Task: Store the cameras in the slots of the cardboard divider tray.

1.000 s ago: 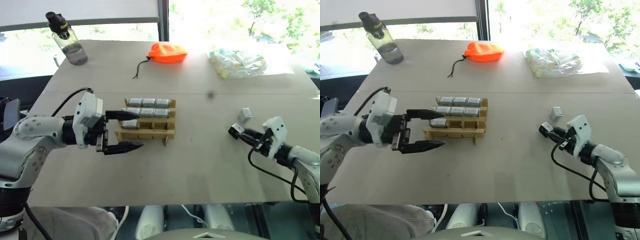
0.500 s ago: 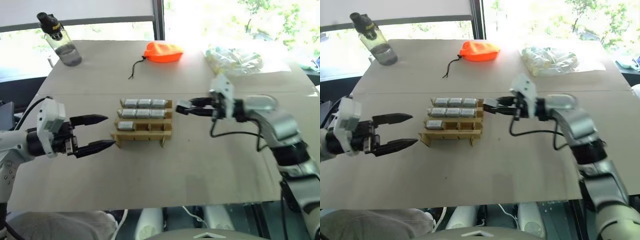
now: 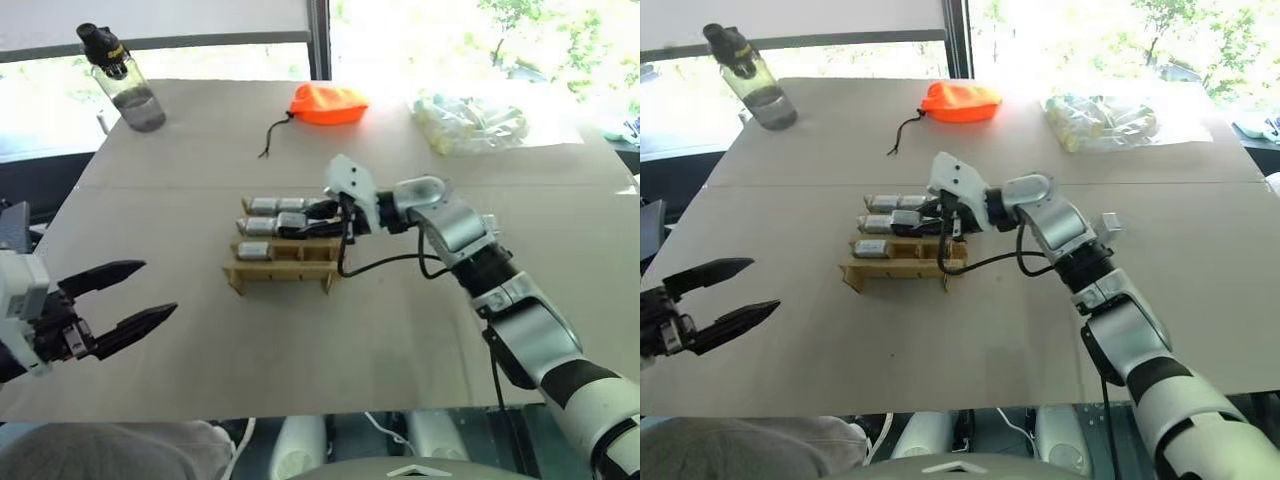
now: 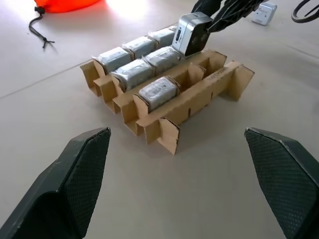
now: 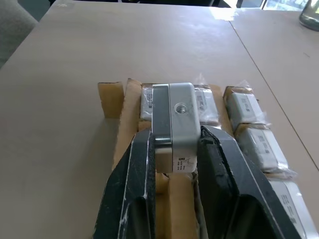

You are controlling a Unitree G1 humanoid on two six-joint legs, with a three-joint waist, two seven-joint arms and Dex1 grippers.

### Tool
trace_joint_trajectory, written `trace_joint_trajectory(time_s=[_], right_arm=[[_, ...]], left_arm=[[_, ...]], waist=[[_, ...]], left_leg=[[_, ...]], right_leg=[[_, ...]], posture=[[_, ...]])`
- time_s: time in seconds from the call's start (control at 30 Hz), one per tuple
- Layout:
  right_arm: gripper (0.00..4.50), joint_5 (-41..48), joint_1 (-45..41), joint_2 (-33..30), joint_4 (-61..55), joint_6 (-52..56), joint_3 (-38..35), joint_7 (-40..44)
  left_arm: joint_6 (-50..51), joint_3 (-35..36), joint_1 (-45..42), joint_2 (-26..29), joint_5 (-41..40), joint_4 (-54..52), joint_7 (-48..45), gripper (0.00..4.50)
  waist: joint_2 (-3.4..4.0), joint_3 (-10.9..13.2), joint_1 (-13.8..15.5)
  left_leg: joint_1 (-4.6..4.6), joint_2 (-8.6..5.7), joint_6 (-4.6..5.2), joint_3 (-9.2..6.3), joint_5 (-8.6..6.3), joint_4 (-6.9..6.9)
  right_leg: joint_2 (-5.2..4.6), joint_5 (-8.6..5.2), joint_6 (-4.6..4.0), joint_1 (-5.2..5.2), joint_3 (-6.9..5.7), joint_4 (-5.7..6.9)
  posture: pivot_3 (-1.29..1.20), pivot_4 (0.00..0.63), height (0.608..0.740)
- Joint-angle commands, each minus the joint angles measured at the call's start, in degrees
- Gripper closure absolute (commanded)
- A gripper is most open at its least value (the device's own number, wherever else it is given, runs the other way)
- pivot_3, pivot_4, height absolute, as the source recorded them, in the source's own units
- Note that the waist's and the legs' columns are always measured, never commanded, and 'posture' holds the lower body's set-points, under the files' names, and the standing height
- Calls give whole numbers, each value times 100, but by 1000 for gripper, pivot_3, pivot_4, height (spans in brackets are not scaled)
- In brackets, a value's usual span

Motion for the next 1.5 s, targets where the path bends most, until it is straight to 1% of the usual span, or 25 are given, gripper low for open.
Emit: trace_joint_trajectory(time_s=[0.03, 0.2, 0.47, 0.77, 0.8, 0.83, 0.9, 0.93, 1.0, 1.03, 1.07, 1.23, 1.33, 1.4, 1.47, 1.5], right_arm=[[3879, -70, 82, 173, -216, -136, 51, 23], [3879, -280, 159, 347, -131, -318, 125, -44], [3879, -667, 141, 471, 318, -653, 153, -258], [3879, -741, 216, 485, 388, -434, 150, -85], [3379, -722, 233, 499, 358, -401, 134, -84], [3076, -698, 248, 505, 316, -367, 129, -58], [2188, -632, 287, 480, 176, -252, 135, 69], [1857, -589, 310, 461, 75, -177, 121, 126], [629, -425, 357, 422, -242, 68, -5, 172], [285, -333, 395, 358, -477, 222, -68, 204], [36, -265, 440, 284, -732, 350, -128, 191], [36, 241, 851, -203, -2448, 1448, -606, -144], [36, 530, 1398, -669, -3638, 2275, -1285, -719], [36, 610, 1711, -908, -4036, 2574, -1690, -1091], [36, 678, 1915, -1082, -4253, 2791, -1910, -1365], [36, 533, 2180, -1285, -4348, 2752, -2135, -1599]], left_arm=[[-33, 236, 32, -55, -171, -247, 55, 0], [-43, 244, 13, -36, -186, -210, 82, 0], [-59, 249, -53, 36, -175, -112, 21, 0], [-78, 199, -148, 81, -149, -39, -4, 0], [-75, 184, -166, 88, -146, -35, -4, 0], [-77, 176, -178, 95, -144, -24, -13, 0], [-74, 157, -210, 108, -138, -5, -25, 0], [-70, 144, -231, 118, -135, 5, -29, 0], [-61, 102, -282, 144, -132, 25, -35, 0], [-64, 72, -308, 164, -124, 37, -43, 0], [-76, 42, -328, 187, -108, 44, -65, 0], [-30, -228, -589, 277, -172, -51, -45, 0], [49, -672, -969, 326, -242, -180, 22, 0], [78, -908, -1198, 334, -263, -186, 61, 0], [94, -1047, -1326, 340, -256, -169, 48, 0], [98, -1242, -1500, 355, -251, -139, 39, 0]], waist=[[-2, -2, -1], [-1, -1, -24], [-1, -1, -44], [2, 1, -98], [2, 1, -98], [4, 2, -98], [4, 3, -104], [4, 2, -107], [3, 2, -120], [3, 2, -121], [2, 2, -123], [3, 2, -106], [0, 0, -36], [-1, -1, 6], [1, 0, 6], [2, 1, -5]], left_leg=[[1, 0, 0, 0, 0, 0], [2, 0, -1, 0, 0, 0], [2, -1, -1, 0, 0, -1], [0, -2, -1, -2, 0, -2], [0, -2, -1, -2, 0, -2], [0, -2, -1, -3, 0, -2], [0, -2, -1, -4, 0, -2], [0, -2, -1, -5, 0, -2], [-1, -1, -1, -6, 0, -2], [-1, -1, -1, -7, 0, -3], [-1, 0, -1, -8, 0, -3], [-8, -1, -2, -22, -1, -4], [-10, -3, -3, -29, -1, -4], [-11, -5, -3, -28, -1, -4], [-9, -6, -3, -25, -1, -4], [-7, -6, -2, -22, -1, -4]], right_leg=[[-1, 0, 0, 1, 0, 0], [-6, 0, -1, 1, 1, 0], [-6, 0, -1, 1, 0, -2], [-15, 0, -1, 1, -1, -3], [-15, 0, -1, 2, -1, -3], [-17, 0, -1, 2, 0, -4], [-17, 0, -1, 2, 0, -4], [-18, 0, -1, 2, 1, -4], [-20, 0, -1, 2, 1, -5], [-21, 0, -1, 1, 1, -5], [-21, 0, -1, 1, 1, -5], [-29, 0, -1, 2, 1, -11], [-31, 0, -1, 5, -4, -15], [-31, 0, -1, 5, -3, -17], [-29, 0, -1, 5, -2, -16], [-28, 0, -1, 5, -2, -15]], posture=[[0, 150, 740], [0, 150, 740], [0, 150, 740], [0, 150, 740], [0, 150, 740], [0, 150, 740], [0, 150, 740], [0, 150, 740], [0, 150, 740], [0, 150, 740], [0, 150, 740], [0, 150, 740], [0, 150, 740], [0, 150, 740], [0, 150, 740], [0, 150, 740]])
